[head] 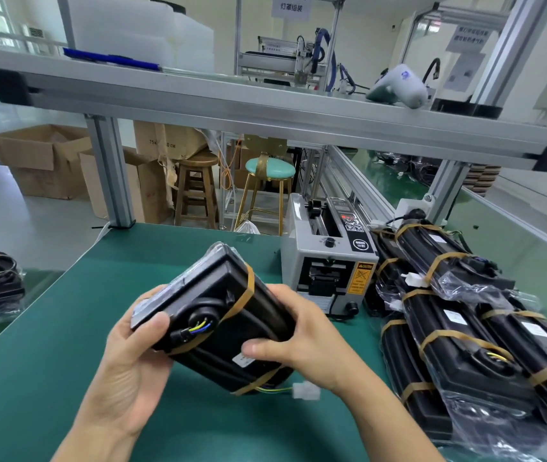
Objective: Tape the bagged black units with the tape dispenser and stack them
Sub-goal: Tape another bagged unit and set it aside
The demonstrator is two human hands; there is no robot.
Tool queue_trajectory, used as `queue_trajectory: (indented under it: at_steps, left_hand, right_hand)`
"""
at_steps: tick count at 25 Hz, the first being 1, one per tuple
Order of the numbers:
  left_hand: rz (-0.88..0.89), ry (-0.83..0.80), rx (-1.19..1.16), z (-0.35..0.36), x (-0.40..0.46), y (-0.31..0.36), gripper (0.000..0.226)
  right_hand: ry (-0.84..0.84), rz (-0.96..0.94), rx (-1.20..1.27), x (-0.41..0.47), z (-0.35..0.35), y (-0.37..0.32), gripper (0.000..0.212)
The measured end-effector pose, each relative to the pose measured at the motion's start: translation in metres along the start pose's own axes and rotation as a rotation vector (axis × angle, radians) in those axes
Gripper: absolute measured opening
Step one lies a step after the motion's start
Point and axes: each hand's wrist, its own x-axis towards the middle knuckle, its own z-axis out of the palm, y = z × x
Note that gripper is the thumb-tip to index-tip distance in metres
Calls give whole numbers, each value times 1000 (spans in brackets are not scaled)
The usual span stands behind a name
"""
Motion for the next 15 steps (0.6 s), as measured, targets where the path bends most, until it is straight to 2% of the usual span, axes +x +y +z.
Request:
queue_trajectory:
  at_steps: [2,4,6,9,12,15]
  left_hand:
    - [-29,-2,192,-6,1,4,44]
    - [79,29,578,-12,2,14,63]
    - [185,-96,769,-10,2,18,63]
    - [60,-221,720,-3,-3,9,65]
    - [-54,-207,554,-10,-6,0,70]
    - [-90,-191,454,-20,-7,-8,73]
  right_hand:
    - [80,-41,-111,-1,-5,-7,54]
    - [146,-75,-437,0,-12,-9,52]
    - [108,-104,-723,6,-10,-12,53]
    - [16,-87,-773,14,2,-9,58]
    - [6,-94,-764,17,5,-1,58]
    - [-38,-87,-770,18,4,5,62]
